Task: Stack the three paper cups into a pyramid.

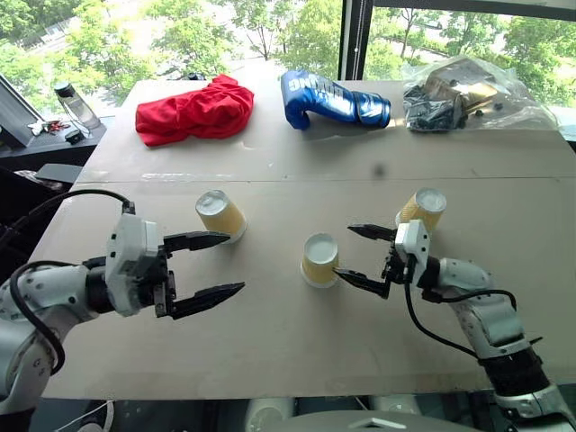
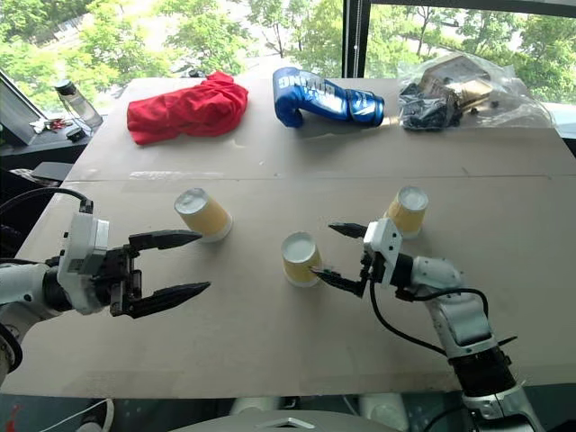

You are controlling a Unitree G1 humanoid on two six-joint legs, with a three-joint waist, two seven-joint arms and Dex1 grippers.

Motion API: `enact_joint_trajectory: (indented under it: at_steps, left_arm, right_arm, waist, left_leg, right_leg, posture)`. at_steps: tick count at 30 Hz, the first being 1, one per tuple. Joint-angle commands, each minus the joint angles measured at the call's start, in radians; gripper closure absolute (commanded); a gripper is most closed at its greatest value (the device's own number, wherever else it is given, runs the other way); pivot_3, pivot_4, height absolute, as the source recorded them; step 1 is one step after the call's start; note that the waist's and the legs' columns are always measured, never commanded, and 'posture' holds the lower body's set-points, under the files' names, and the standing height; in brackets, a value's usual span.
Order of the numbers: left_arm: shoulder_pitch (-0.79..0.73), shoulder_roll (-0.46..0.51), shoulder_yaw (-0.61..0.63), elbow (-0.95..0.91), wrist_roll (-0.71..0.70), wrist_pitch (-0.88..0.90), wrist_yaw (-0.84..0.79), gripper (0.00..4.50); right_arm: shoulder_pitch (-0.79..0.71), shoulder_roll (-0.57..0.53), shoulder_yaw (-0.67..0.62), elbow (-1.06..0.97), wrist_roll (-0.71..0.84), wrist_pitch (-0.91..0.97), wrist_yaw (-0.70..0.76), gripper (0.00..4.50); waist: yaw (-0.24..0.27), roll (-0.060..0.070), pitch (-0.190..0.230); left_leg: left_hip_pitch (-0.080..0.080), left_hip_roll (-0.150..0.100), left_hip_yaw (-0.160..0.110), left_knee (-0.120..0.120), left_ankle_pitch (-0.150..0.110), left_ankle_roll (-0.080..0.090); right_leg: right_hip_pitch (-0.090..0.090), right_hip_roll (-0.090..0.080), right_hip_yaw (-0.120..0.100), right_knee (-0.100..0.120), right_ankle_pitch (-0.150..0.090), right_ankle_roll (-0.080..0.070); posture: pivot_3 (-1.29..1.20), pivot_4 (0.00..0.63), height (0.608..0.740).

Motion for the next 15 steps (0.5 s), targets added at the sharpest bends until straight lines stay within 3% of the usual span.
enact_joint_trajectory:
  at_steps: [1,14,15]
  left_arm:
    - [-0.003,0.017,0.065,-0.053,-0.043,0.026,-0.024,0.06]
    - [0.004,-0.018,0.117,-0.092,-0.06,0.06,-0.017,0.06]
    - [0.003,-0.019,0.115,-0.091,-0.059,0.06,-0.017,0.0]
  right_arm:
    - [-0.049,0.03,0.04,0.016,-0.015,0.011,-0.002,0.0]
    - [-0.084,0.078,0.086,0.029,-0.005,0.034,0.02,0.0]
    - [-0.085,0.08,0.084,0.032,-0.006,0.032,0.021,0.52]
  waist:
    - [-0.001,-0.003,0.002]
    - [-0.003,-0.004,0.002]
    - [-0.003,-0.004,0.002]
  left_leg:
    - [0.0,0.0,0.0,0.0,0.0,0.0]
    - [0.002,0.002,0.001,0.004,0.0,0.001]
    - [0.002,0.002,0.001,0.004,0.0,0.0]
  right_leg:
    - [-0.001,0.001,0.0,0.001,0.0,0.0]
    - [-0.004,0.005,0.003,0.013,0.0,0.0]
    - [-0.004,0.005,0.003,0.014,0.0,0.0]
  posture:
    - [0.0,0.15,0.74]
    - [0.0,0.15,0.74]
    - [0.0,0.15,0.74]
